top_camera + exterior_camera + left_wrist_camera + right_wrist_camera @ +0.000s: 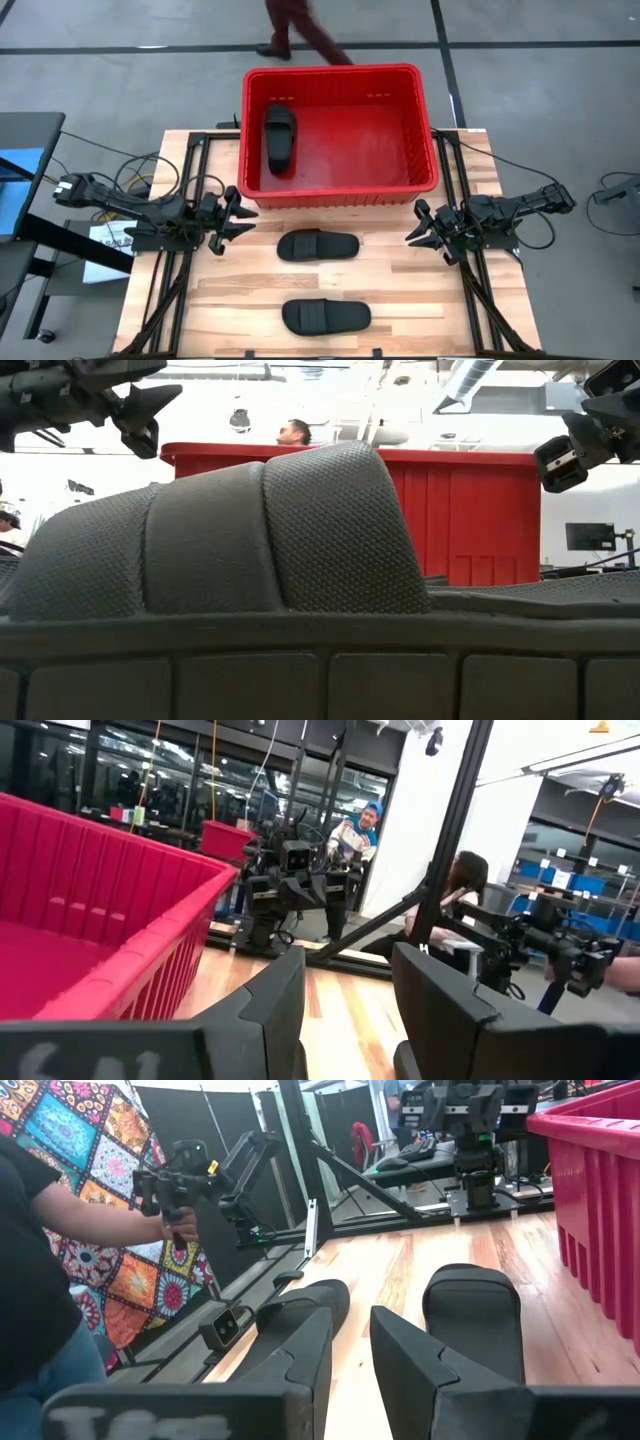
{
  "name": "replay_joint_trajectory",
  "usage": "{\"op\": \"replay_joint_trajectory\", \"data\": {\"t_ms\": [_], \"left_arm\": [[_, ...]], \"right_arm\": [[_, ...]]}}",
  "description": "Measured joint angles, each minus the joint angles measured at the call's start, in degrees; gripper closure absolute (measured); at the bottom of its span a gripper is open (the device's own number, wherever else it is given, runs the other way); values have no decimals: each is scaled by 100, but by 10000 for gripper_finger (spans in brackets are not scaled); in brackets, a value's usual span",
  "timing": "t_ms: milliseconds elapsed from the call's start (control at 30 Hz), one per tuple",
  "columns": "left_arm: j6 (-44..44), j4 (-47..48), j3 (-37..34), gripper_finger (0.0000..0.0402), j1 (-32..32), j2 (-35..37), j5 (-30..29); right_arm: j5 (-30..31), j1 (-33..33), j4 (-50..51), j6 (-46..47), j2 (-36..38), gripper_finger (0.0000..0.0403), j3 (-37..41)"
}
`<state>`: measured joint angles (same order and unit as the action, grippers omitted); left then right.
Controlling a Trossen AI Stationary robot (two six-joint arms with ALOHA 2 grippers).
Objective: Pick and place slides into bin
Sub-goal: Put the black slipper into the red bin
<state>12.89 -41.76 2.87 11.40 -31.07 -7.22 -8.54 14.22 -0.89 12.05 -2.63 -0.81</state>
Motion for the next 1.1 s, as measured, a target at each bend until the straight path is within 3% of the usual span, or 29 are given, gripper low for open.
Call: {"op": "replay_joint_trajectory", "data": {"t_ms": [500, 667, 900, 1100], "left_arm": [[297, -347, -227, 259, 51, 0, -17], [80, -525, -229, 259, 198, 0, 393], [-221, -790, -233, 259, 408, 2, 1221], [-344, -791, -235, 259, 483, 0, 1277]], "right_arm": [[1, 0, 0, 0, 0, 338, 1], [0, 2, -124, 427, 0, 338, 4], [136, 0, -1418, 1366, 0, 338, 4], [248, 2, -2592, 378, 2, 338, -229]]}}
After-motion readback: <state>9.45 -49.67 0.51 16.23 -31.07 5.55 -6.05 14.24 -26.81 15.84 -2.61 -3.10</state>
